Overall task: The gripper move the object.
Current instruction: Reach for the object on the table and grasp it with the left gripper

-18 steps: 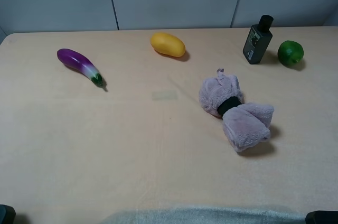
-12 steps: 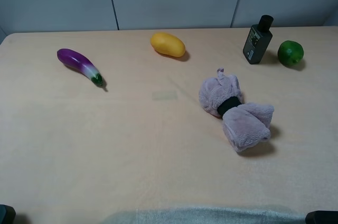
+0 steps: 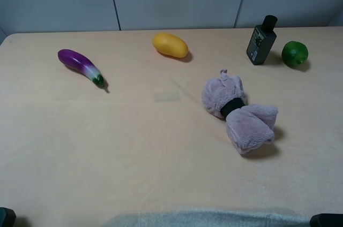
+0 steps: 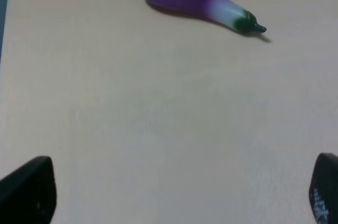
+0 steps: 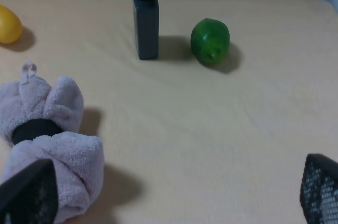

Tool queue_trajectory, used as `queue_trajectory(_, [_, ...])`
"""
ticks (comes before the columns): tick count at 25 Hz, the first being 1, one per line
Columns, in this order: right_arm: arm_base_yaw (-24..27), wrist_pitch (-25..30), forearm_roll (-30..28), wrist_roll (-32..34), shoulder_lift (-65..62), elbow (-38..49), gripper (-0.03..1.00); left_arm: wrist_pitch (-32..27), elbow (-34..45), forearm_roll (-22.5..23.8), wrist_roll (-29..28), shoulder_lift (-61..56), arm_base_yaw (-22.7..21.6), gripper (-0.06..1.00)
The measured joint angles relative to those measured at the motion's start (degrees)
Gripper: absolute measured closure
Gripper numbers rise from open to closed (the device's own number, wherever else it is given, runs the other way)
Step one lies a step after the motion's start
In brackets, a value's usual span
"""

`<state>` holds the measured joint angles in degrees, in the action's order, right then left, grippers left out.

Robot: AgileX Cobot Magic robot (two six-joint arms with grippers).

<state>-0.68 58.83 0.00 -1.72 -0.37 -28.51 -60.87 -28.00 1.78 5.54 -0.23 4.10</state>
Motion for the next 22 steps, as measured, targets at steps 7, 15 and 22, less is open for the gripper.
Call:
queue_trajectory(7, [0.0,0.0,0.0,0.0,0.0,0.0,0.28,0.0,0.0,0.0,0.0,0.0,0.0,-0.01])
queue_trajectory(15, [0.0,0.0,0.0,0.0,0.0,0.0,0.28,0.4,-4.5,0.0,0.0,5.8,0.0,-0.01])
queue_trajectory(22, [0.0,0.0,0.0,0.0,0.0,0.0,0.28,0.7,-11.0,0.0,0.0,18.2,0.0,-0.01])
